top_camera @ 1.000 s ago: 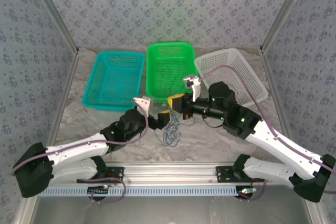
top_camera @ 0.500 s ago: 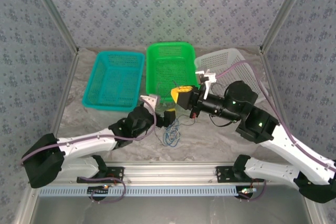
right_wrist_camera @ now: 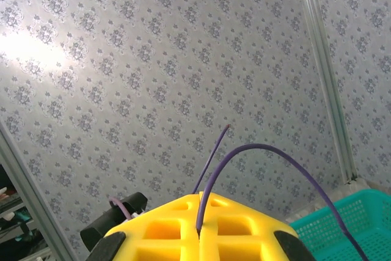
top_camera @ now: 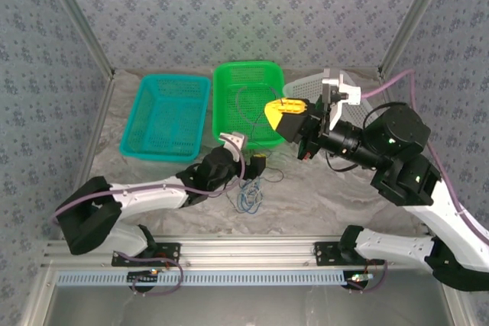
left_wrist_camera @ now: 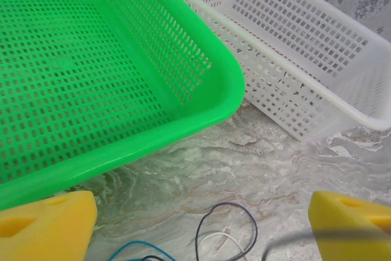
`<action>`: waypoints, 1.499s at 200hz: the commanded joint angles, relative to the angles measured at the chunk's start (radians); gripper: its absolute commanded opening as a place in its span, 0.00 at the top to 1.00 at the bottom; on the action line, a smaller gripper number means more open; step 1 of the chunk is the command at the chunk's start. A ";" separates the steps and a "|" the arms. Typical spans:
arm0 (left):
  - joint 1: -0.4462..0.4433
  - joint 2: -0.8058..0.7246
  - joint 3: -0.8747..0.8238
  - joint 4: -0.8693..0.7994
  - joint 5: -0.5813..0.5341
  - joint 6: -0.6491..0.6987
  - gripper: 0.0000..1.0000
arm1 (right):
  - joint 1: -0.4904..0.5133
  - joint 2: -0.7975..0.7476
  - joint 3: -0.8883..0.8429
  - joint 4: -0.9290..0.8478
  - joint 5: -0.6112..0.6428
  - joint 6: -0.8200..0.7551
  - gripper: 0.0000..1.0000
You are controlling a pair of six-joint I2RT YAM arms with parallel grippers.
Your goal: Untangle the cables
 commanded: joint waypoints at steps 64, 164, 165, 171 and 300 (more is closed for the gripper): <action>-0.008 0.089 0.122 -0.024 0.065 0.102 0.26 | -0.040 0.088 0.332 -0.265 0.119 -0.201 1.00; -0.010 0.008 0.255 0.005 0.176 0.232 1.00 | -0.255 0.071 0.330 -0.423 0.264 -0.250 1.00; -0.010 0.008 0.256 0.006 0.178 0.230 1.00 | -0.259 0.071 0.327 -0.424 0.263 -0.250 1.00; -0.010 0.006 0.261 0.018 0.191 0.221 1.00 | -0.278 0.067 0.314 -0.428 0.262 -0.246 1.00; -0.019 0.016 0.185 0.086 0.190 0.014 1.00 | -0.488 -0.046 -0.029 -0.490 0.158 -0.119 0.98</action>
